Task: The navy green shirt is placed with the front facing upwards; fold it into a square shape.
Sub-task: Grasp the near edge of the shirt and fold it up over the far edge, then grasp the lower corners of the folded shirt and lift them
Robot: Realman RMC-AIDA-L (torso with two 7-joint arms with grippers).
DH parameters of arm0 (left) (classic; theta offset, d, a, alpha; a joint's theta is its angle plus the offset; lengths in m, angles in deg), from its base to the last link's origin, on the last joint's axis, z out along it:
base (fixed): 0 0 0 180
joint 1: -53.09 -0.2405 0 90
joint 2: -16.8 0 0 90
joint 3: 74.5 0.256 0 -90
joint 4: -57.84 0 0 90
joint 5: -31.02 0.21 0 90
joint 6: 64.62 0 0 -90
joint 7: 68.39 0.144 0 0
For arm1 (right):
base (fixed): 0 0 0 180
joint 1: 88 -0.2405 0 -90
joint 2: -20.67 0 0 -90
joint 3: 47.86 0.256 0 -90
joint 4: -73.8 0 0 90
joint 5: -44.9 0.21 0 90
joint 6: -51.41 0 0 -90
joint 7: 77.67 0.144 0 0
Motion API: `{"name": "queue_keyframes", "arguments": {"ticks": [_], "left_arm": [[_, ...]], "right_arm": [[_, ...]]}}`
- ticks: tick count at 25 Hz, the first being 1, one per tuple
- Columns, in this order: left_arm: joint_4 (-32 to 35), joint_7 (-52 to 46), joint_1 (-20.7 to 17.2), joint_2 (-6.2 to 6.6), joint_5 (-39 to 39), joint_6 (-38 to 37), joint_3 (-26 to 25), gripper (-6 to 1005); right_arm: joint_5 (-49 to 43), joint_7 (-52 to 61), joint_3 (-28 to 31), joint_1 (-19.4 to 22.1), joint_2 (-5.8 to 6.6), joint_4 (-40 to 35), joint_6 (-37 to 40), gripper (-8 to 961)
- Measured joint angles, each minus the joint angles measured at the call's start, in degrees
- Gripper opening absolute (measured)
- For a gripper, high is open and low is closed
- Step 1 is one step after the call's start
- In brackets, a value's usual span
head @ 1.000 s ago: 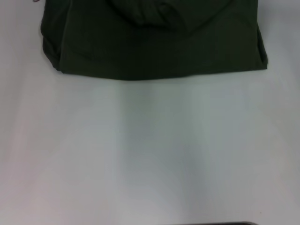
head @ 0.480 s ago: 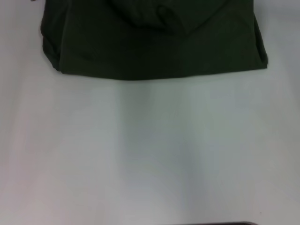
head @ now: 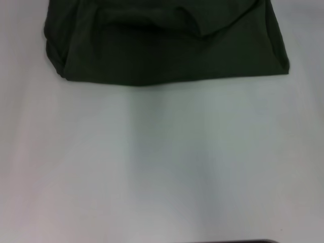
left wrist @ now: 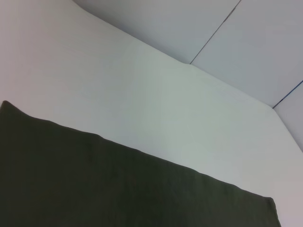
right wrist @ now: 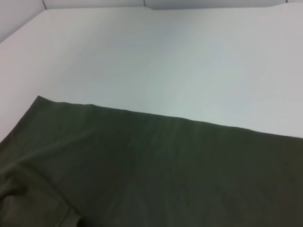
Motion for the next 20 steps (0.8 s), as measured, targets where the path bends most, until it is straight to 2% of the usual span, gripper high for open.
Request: {"name": "queue_keyframes", "arguments": {"ticks": [3, 6, 11, 14, 15, 17, 20], "left_arm": [[0.02, -0.02, -0.17, -0.19, 0.0, -0.16, -0.01, 363], [0.0, 0.0, -0.4, -0.29, 0.0, -0.32, -0.02, 602], [-0.46, -0.04, -0.98, -0.39, 0.0, -0.62, -0.02, 729], [-0.83, -0.05, -1.3, -0.43, 0.01, -1.28, -0.13, 724], [-2.64, -0.01, -2.52, -0.61, -0.28, -3.38, -0.31, 722], [-4.2, 0.08, -3.74, -0.91, -0.75, -4.91, -0.25, 720], [-9.49, 0.31, -7.95, -1.91, -2.52, -8.42, -0.05, 721]], "right_arm": [[-1.05, 0.14, -0.02, -0.39, -0.03, 0.01, -0.03, 344], [-1.83, 0.22, -0.02, -0.91, -0.08, 0.01, 0.77, 466], [-1.99, 0.26, 0.14, -0.95, -0.04, -0.43, 2.51, 673], [-1.75, 0.21, 0.63, -0.5, 0.14, -0.68, 4.33, 813], [-1.64, 0.1, 0.88, -0.27, 0.22, -0.75, 5.11, 862], [-1.51, -0.26, 1.67, 0.97, 0.27, -1.63, 7.35, 882], [-1.07, -0.92, 3.13, 5.52, -1.16, -7.05, 10.81, 912]]}}
